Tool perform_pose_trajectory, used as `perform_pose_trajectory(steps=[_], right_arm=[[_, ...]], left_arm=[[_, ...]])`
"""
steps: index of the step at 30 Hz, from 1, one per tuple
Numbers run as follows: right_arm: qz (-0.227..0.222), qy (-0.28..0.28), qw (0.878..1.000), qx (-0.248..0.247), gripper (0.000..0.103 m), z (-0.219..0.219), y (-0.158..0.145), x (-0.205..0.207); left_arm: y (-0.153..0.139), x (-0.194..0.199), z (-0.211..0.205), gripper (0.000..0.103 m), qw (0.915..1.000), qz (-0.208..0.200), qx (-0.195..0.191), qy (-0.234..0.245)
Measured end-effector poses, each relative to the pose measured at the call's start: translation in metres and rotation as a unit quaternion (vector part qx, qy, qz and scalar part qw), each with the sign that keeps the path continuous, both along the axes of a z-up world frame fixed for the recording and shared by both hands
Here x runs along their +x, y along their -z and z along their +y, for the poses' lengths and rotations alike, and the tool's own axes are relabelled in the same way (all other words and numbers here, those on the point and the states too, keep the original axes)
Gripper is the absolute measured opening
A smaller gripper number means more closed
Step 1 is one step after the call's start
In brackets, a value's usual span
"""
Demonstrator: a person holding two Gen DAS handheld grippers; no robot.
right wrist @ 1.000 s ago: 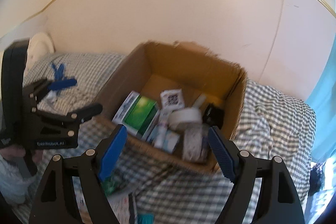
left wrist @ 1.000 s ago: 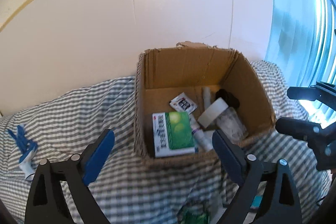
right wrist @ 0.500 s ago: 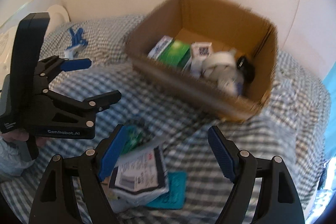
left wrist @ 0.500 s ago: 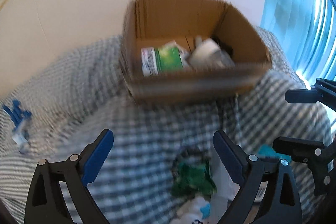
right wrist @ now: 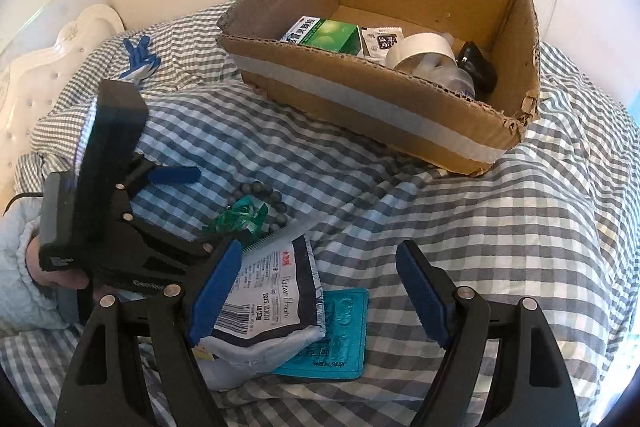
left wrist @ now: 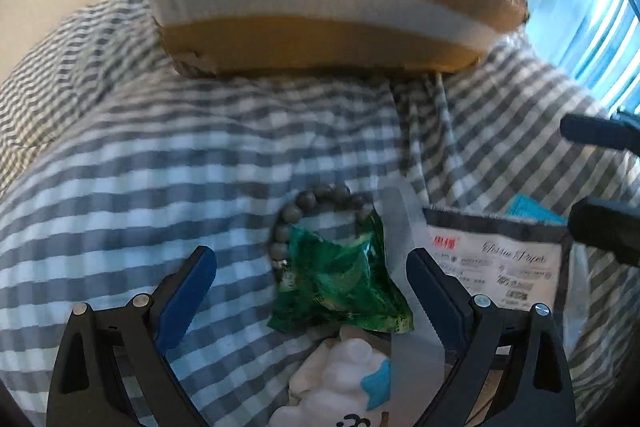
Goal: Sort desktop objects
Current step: 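Grasp the green candy packet with the left gripper while the right grasps the tissue packet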
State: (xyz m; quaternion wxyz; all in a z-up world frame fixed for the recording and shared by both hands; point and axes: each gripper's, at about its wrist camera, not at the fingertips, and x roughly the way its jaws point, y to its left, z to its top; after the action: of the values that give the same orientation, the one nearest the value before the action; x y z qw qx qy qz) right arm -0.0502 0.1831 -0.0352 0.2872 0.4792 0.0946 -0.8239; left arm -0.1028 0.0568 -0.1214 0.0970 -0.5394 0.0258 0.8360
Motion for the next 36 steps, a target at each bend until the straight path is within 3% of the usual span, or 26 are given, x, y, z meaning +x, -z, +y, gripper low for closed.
perform_pose_trajectory(steps=[4,13,17,25,31,33,34,35,36], right_arm=[[-0.008,-0.003,1.0,0.004,0.08,-0.002,0.006,-0.001],[-0.015,-0.014,1.0,0.01,0.08,-0.007,0.009,0.003],[-0.031,-0.036,0.999,0.008,0.08,-0.017,0.018,0.008],[-0.061,-0.068,0.995,0.028,0.091,-0.031,0.043,0.015],[-0.072,-0.064,0.994,0.044,0.091,-0.033,0.054,0.016],[-0.068,-0.068,0.994,0.043,0.083,-0.034,0.051,0.018],[-0.066,-0.071,0.994,0.044,0.069,-0.035,0.05,0.02],[-0.061,-0.072,0.994,0.051,0.063,-0.037,0.051,0.021],[-0.052,-0.07,0.994,0.062,0.061,-0.038,0.052,0.023]], left_arm=[[0.001,0.002,-0.001,0.093,0.9999,-0.005,0.008,0.004],[-0.003,0.002,-0.017,0.071,0.9989,-0.018,0.042,-0.007],[0.006,0.0,-0.011,0.043,0.9973,-0.037,0.061,0.018],[0.002,0.009,-0.012,0.039,0.997,-0.039,0.063,0.021],[-0.02,0.016,-0.011,0.039,0.9984,-0.011,0.045,0.031],[-0.023,0.016,-0.013,0.039,0.9984,-0.009,0.046,0.031],[-0.025,0.016,-0.014,0.039,0.9986,-0.005,0.045,0.028],[-0.027,0.016,-0.016,0.039,0.9985,-0.004,0.047,0.027],[-0.028,0.016,-0.02,0.039,0.9985,-0.004,0.048,0.026]])
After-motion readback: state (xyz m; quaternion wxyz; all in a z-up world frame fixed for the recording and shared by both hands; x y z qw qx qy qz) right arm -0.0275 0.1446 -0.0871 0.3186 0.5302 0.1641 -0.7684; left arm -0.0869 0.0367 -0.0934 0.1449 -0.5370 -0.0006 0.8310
